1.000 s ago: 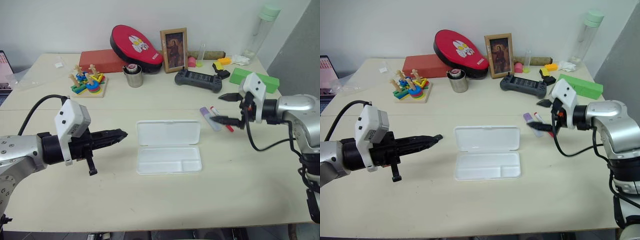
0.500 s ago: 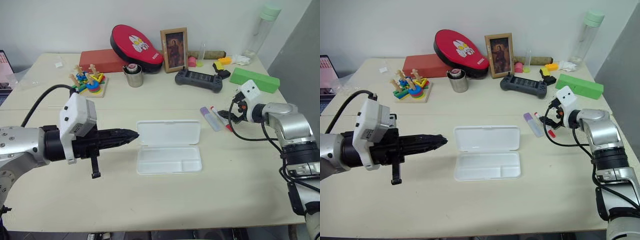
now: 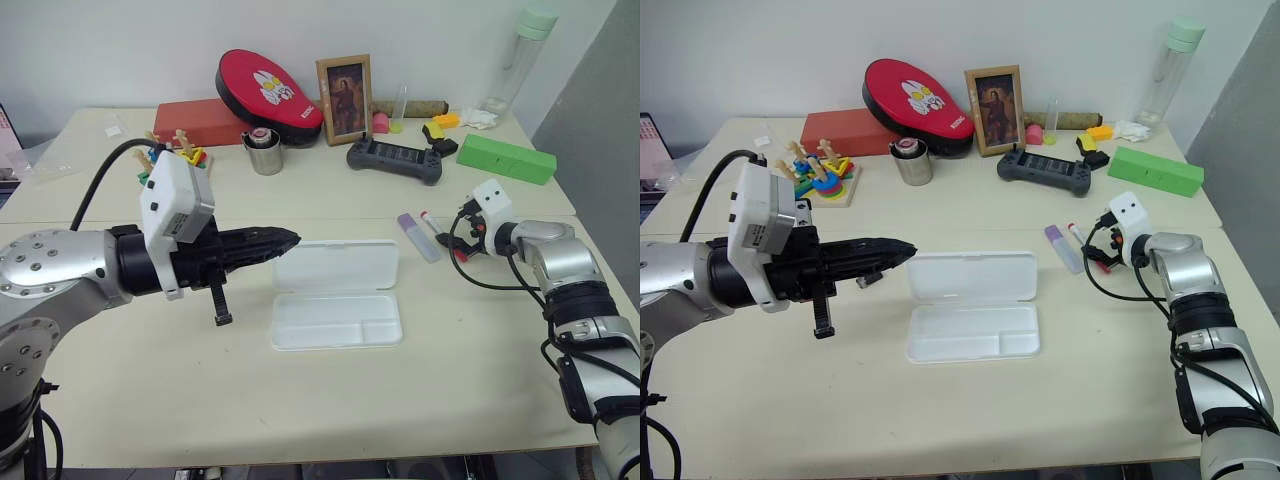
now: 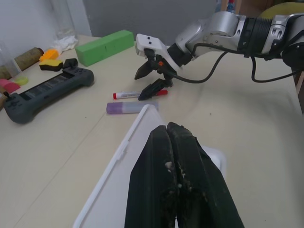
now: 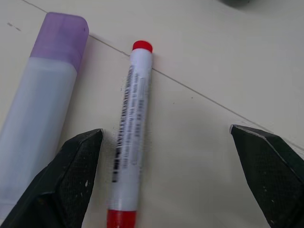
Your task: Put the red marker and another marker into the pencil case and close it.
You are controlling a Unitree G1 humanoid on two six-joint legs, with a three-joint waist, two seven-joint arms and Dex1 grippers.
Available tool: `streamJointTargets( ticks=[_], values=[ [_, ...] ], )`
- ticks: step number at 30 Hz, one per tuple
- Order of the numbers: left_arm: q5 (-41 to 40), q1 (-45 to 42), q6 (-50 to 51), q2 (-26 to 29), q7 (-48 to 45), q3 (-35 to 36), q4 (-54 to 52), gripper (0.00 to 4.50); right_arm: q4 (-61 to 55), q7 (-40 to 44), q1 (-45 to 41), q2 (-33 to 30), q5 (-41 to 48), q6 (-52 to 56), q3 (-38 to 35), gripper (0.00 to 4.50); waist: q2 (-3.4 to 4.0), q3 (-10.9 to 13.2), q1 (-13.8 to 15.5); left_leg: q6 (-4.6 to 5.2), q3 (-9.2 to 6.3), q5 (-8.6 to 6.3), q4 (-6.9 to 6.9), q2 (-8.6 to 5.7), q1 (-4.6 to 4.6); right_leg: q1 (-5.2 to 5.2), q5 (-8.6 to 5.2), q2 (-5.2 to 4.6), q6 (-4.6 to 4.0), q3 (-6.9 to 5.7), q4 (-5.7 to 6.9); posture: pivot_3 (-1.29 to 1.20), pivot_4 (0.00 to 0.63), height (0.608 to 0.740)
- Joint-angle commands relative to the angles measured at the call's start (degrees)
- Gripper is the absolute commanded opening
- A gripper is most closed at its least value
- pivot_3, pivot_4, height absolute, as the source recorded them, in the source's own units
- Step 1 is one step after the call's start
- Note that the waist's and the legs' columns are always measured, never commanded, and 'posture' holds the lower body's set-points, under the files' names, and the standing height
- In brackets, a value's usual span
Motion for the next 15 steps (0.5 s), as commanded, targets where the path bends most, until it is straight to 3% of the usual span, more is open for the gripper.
streamJointTargets(
  ticks=[1,15],
  values=[
    [0.98,-1.01,-1.45,-0.13,0.37,0.59,0.15,0.0,2.01,0.43,-1.78,-0.13,-1.14,-2.45,-0.14,3.73,0.0,0.0,0.0,0.0,0.0,0.0,0.0,0.0,0.0,0.0,0.0,0.0,0.0,0.0,0.01,0.0,0.15,0.74],
    [2.43,-0.12,-1.9,-0.78,-0.44,0.89,0.43,0.0,2.62,2.25,-1.48,0.15,-2.18,-3.78,0.11,0.65,0.0,0.0,0.06,0.0,-0.01,0.0,0.05,0.0,0.01,0.04,0.01,0.0,0.02,-0.01,0.01,0.0,0.15,0.74]
  ],
)
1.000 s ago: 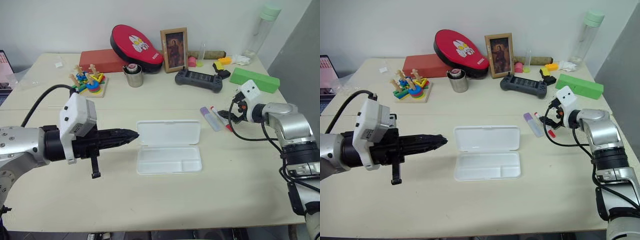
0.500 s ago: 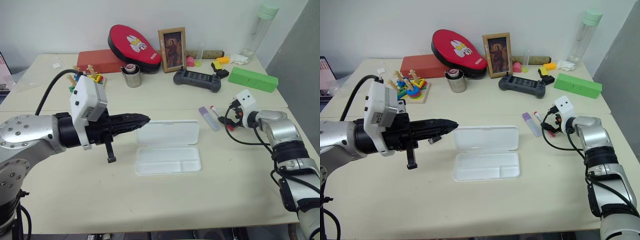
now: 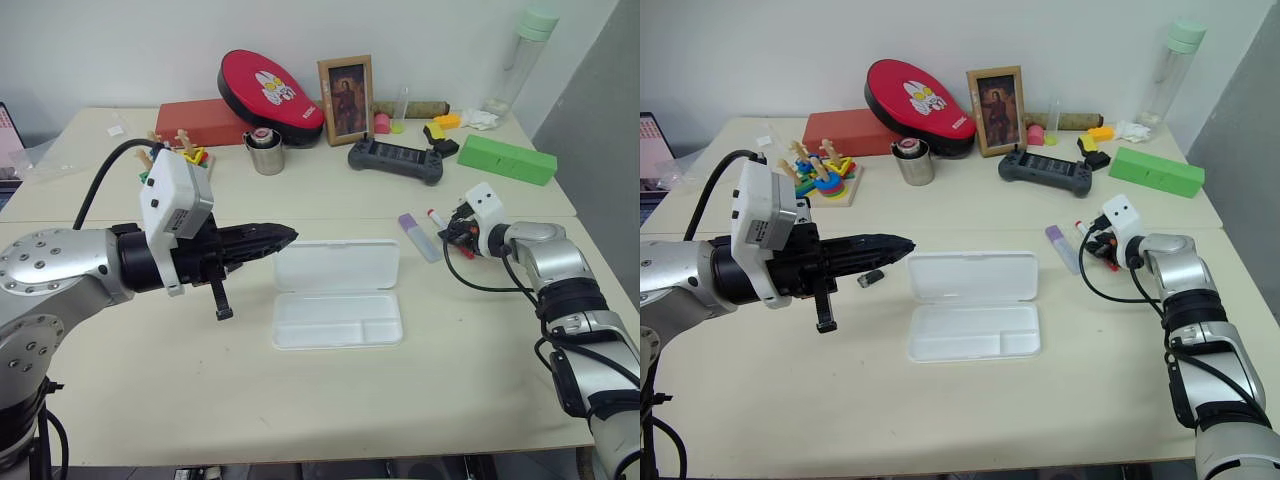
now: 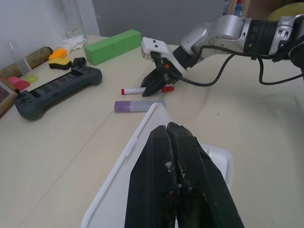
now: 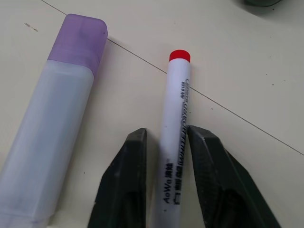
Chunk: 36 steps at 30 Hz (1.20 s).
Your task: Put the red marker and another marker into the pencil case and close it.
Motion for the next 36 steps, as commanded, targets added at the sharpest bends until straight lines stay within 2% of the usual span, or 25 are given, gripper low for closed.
streamJointTargets(
  ticks=[1,11,16,20,23,26,29,33,36],
  values=[
    [0.52,-0.11,-1.54,-0.19,-0.18,0.83,-0.66,0.0,-1.1,0.2,-0.08,-0.67,-0.71,-0.46,-0.35,0.37,0.0,0.0,0.0,0.0,0.0,0.0,0.0,0.0,0.0,0.0,0.0,0.0,0.0,0.0,0.0,0.0,0.15,0.74],
    [0.69,-0.07,-1.79,-0.26,-0.25,0.98,-0.4,0.0,-4.31,1.1,0.57,-2.01,-0.11,-0.16,-1.58,0.29,0.0,0.0,0.01,0.0,0.0,0.0,0.0,0.0,0.0,0.0,0.0,0.0,0.0,0.0,0.0,0.0,0.15,0.74],
    [1.71,0.62,-1.9,0.88,-0.51,2.78,0.53,0.0,-20.92,9.34,2.87,-7.58,4.87,6.07,-3.15,0.29,0.09,0.06,0.15,0.0,0.0,0.0,-0.01,0.0,-0.01,-0.03,0.0,0.0,0.0,0.0,-0.01,0.0,0.15,0.74],
    [2.75,0.81,-2.31,1.45,-0.78,3.86,1.69,0.0,-38.72,17.1,5.76,-12.67,14.2,12.79,-6.84,0.29,0.12,0.08,0.19,0.01,-0.01,-0.01,-0.07,0.0,-0.01,-0.03,-0.01,0.0,0.0,-0.01,-0.01,0.0,0.15,0.74],
    [3.99,0.39,-2.82,2.22,-1.82,4.08,3.11,0.0,-50.47,20.4,8.22,-14.15,21.06,16.68,-8.16,0.29,0.13,0.08,0.13,0.01,0.0,-0.01,-0.07,0.0,0.0,-0.03,-0.01,0.0,0.0,0.0,-0.01,0.0,0.15,0.74],
    [5.66,-0.83,-3.84,2.58,-2.46,3.35,4.79,0.0,-57.96,19.48,9.73,-12.83,24.98,20.21,-6.65,0.29,0.12,0.07,0.17,0.01,-0.01,-0.01,-0.04,0.0,0.0,-0.02,-0.01,0.0,0.0,0.0,-0.01,0.0,0.15,0.74],
    [6.63,-3.48,-4.41,2.29,-2.8,2.04,6.2,0.0,-65.35,16.86,10.22,-8.81,28.68,24.46,-2.72,0.29,0.12,0.07,0.21,0.0,-0.01,0.0,0.01,0.0,0.0,-0.02,-0.01,0.0,0.01,0.0,-0.01,0.0,0.15,0.74],
    [8.23,-5.45,-5.01,1.72,-3.32,0.39,7.64,0.0,-67.11,11.96,9.25,-2.32,29.98,28.33,2.19,0.29,0.1,0.06,0.19,0.01,-0.02,0.01,0.03,0.0,0.0,0.0,0.0,0.01,0.02,0.0,0.0,0.0,0.15,0.74],
    [9.05,-5.88,-5.44,1.58,-3.69,-0.27,8.13,0.0,-66.92,10.79,10.26,-0.27,29.31,28.03,5.14,0.29,0.1,0.06,0.18,0.01,-0.02,0.01,0.03,0.0,-0.01,-0.03,0.0,0.01,0.02,0.0,0.0,0.0,0.15,0.74]
  ],
)
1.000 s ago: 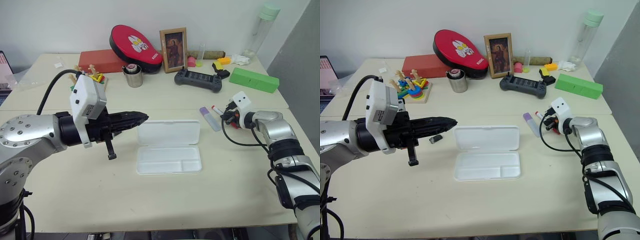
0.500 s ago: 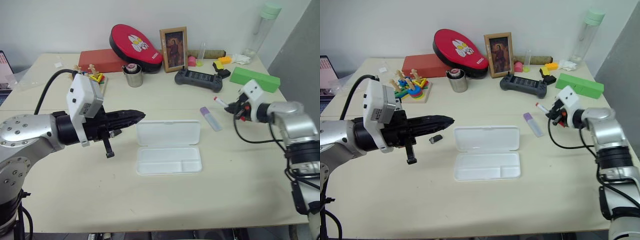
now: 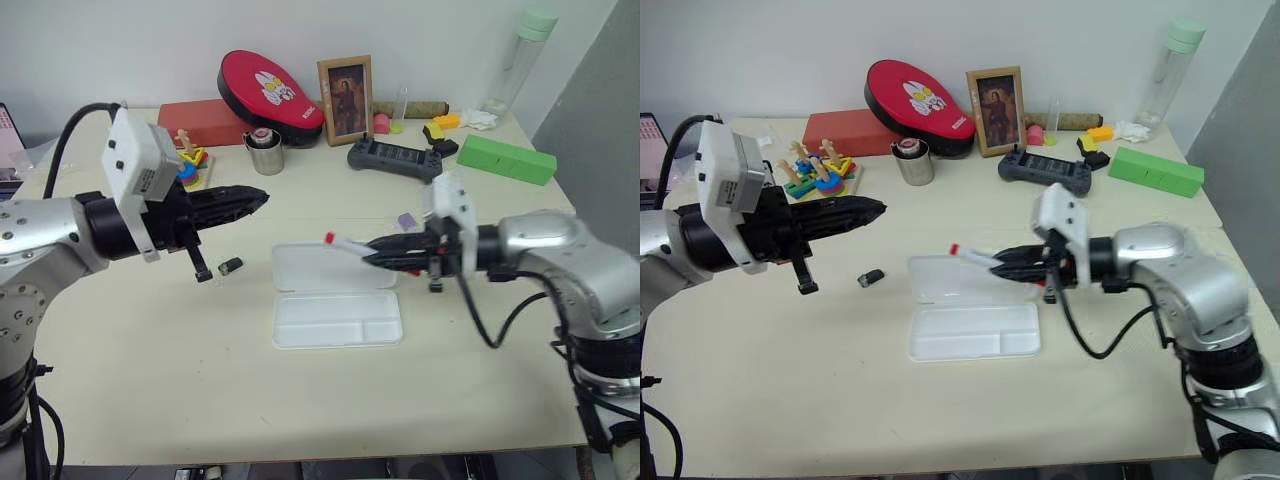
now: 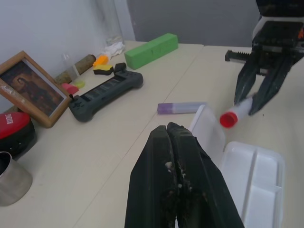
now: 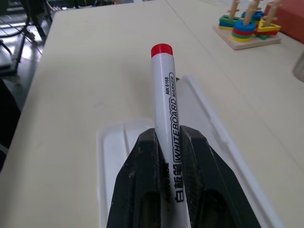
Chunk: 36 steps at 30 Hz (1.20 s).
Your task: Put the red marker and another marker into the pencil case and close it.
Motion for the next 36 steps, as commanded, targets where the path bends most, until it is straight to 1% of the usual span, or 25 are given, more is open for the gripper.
streamJointTargets(
  ticks=[1,6,12,19,21,22,23,26,28,29,32,36],
  values=[
    [1.38,-1.25,-1.61,0.02,-0.96,0.08,0.28,0.0,-0.82,-1.41,0.71,0.79,-0.92,-1.2,3.21,0.29,0.0,0.0,0.02,0.0,0.0,0.0,0.0,0.0,-0.01,0.0,0.0,0.0,0.0,0.0,0.0,0.0,0.15,0.74],
    [2.05,-1.53,-1.92,-0.35,-1.43,-0.21,0.6,0.0,5.2,-0.88,1.64,0.56,-6.44,-5.62,10.11,0.29,-0.01,0.0,0.12,0.0,-0.02,0.0,-0.04,0.0,-0.01,0.0,0.0,0.0,0.0,-0.04,-0.02,0.0,0.15,0.74],
    [3.3,-1.48,-2.49,-0.8,-1.6,-0.34,1.09,0.0,12.82,0.0,1.69,1.54,-12.41,-11.66,15.44,0.29,-0.01,0.0,0.01,0.0,-0.01,0.0,-0.02,0.0,-0.01,-0.01,0.0,0.0,0.0,-0.03,0.0,0.0,0.15,0.74],
    [4.05,-1.59,-2.89,-1.36,-1.21,-0.42,0.84,0.0,19.91,0.41,0.35,4.15,-17.55,-17.55,17.5,0.29,-0.01,0.0,-0.01,0.0,-0.01,0.0,-0.03,0.0,-0.01,-0.01,0.0,0.0,0.0,-0.03,-0.01,0.0,0.15,0.74],
    [4.03,-1.69,-2.7,-1.49,-1.14,-0.34,0.86,0.0,20.55,1.35,0.06,4.4,-17.86,-18.37,17.35,0.99,-0.01,0.0,-0.01,0.0,-0.01,0.0,-0.03,0.0,-0.01,-0.01,0.0,0.0,0.0,-0.03,-0.01,0.0,0.15,0.74],
    [4.0,-1.65,-2.63,-1.54,-1.11,-0.28,0.8,0.0,20.64,1.85,-0.09,4.47,-17.89,-18.62,17.13,1.12,-0.01,0.0,0.0,0.0,-0.01,0.0,-0.03,0.0,-0.01,-0.01,0.0,0.0,0.0,-0.03,0.0,0.0,0.15,0.74],
    [3.94,-1.5,-2.57,-1.61,-1.07,-0.17,0.66,0.0,20.63,2.12,-0.28,4.57,-17.91,-18.69,16.71,1.45,-0.01,0.0,0.01,0.0,-0.02,0.0,-0.03,0.0,-0.01,-0.01,0.0,0.0,0.0,-0.03,0.0,0.0,0.15,0.74],
    [3.85,-1.14,-2.55,-1.77,-0.91,-0.05,0.36,0.0,19.91,2.54,-0.79,4.59,-17.63,-17.92,15.5,2.15,-0.01,0.0,0.01,0.0,-0.02,0.0,-0.03,0.0,-0.01,-0.01,0.0,0.0,0.0,-0.03,-0.01,0.0,0.15,0.74],
    [3.75,-1.04,-2.51,-1.95,-0.82,-0.05,0.26,0.0,18.49,2.69,-1.17,4.48,-16.72,-16.53,14.45,2.48,-0.01,0.0,0.01,0.0,-0.02,0.0,-0.03,0.0,-0.01,-0.01,0.0,0.0,0.0,-0.03,0.0,0.0,0.15,0.74],
    [3.73,-1.01,-2.5,-2.04,-0.79,-0.07,0.22,0.0,17.57,2.88,-1.3,4.4,-16.14,-15.8,13.87,2.75,-0.01,0.0,0.01,0.0,-0.02,0.0,-0.03,0.0,-0.01,-0.01,0.0,0.0,0.0,-0.03,0.0,0.0,0.15,0.74],
    [3.76,-1.07,-2.54,-2.28,-0.8,-0.24,0.3,0.0,14.4,3.02,-2.05,4.55,-13.32,-12.42,11.02,3.41,-0.01,0.0,0.02,0.0,-0.03,0.0,-0.03,0.0,-0.01,-0.01,0.0,0.0,0.0,-0.04,0.0,0.0,0.15,0.74],
    [3.55,-1.27,-2.41,-2.57,-0.9,-0.35,0.48,0.0,10.04,3.08,-3.29,4.1,-8.08,-7.27,6.39,4.42,-0.01,0.0,0.03,0.0,-0.03,0.0,-0.03,0.0,-0.01,0.0,0.0,0.0,0.0,-0.04,0.0,0.0,0.15,0.74]
  ],
)
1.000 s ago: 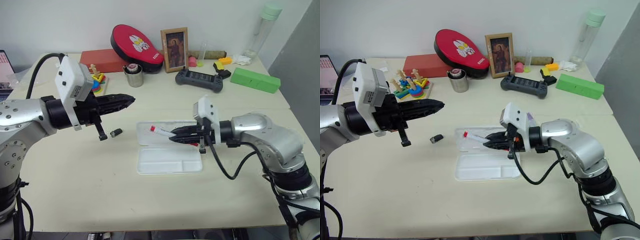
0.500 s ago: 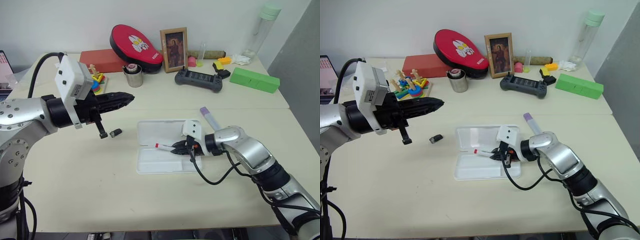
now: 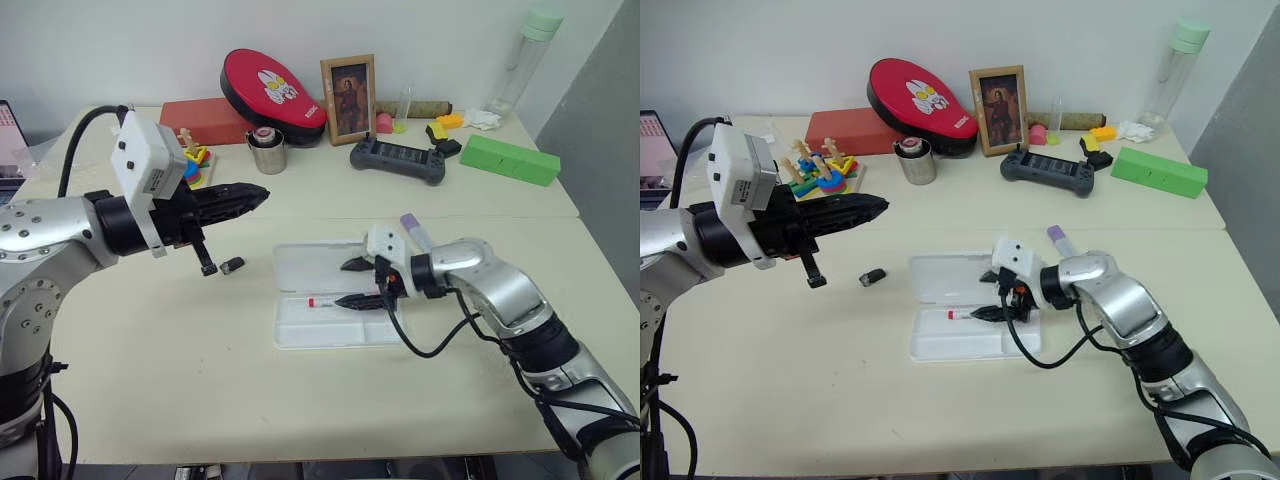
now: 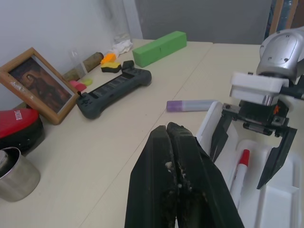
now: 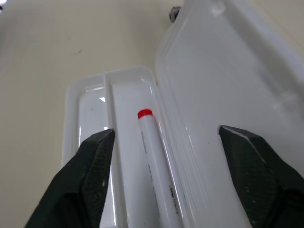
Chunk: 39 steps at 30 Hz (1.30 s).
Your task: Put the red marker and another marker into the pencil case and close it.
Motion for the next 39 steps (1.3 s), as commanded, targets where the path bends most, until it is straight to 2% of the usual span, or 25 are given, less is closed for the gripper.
streamJointTargets(
  ticks=[1,7,10,15,23,39],
  values=[
    [-0.19,-0.67,-0.62,-0.21,-0.11,0.89,-1.17,0.0,-6.22,0.91,-2.12,-0.74,6.55,4.56,-6.44,4.49,0.0,0.0,0.0,0.0,-0.01,0.0,0.0,0.0,0.0,0.0,0.0,0.0,0.0,0.0,0.0,0.0,0.15,0.74],
    [0.01,0.14,-0.89,0.16,-0.98,1.53,-0.83,0.0,-5.35,-1.83,-7.07,-0.28,13.32,9.39,-15.33,4.49,0.0,0.0,0.0,0.0,-0.01,0.0,0.0,0.0,0.0,0.0,0.0,0.0,0.0,0.0,0.01,0.0,0.15,0.74],
    [0.12,0.36,-0.92,0.14,-1.07,1.67,-0.87,0.0,0.81,-6.76,-10.68,-0.15,10.42,8.6,-17.31,4.49,0.0,0.0,-0.02,0.0,0.0,0.0,0.01,0.0,0.0,0.0,0.0,0.0,0.0,0.01,0.02,0.0,0.15,0.74],
    [0.22,0.72,-0.92,-0.32,-0.65,1.62,-1.56,0.0,13.66,-16.14,-13.09,-0.98,-0.35,4.71,-14.41,4.49,0.0,0.0,-0.02,0.0,0.01,0.0,0.0,0.0,0.01,0.0,0.0,0.0,0.0,0.01,0.01,0.0,0.15,0.74],
    [0.98,1.2,-1.27,-0.23,-0.75,1.5,-1.42,0.0,23.34,-19.9,-9.61,-1.36,-11.34,-4.77,-8.65,4.49,0.01,0.0,-0.08,0.01,0.03,0.0,-0.11,0.0,-0.05,-0.09,0.0,0.0,-0.01,0.01,-0.01,0.0,0.15,0.74],
    [1.27,0.91,-1.27,-0.55,-0.65,1.03,-1.8,0.0,38.24,-24.26,-9.75,1.23,-15.11,-7.01,-11.13,4.49,0.01,0.01,-0.11,0.0,0.03,0.0,-0.11,0.0,-0.04,-0.08,0.01,0.0,-0.01,0.01,0.01,0.0,0.15,0.74]
  ],
)
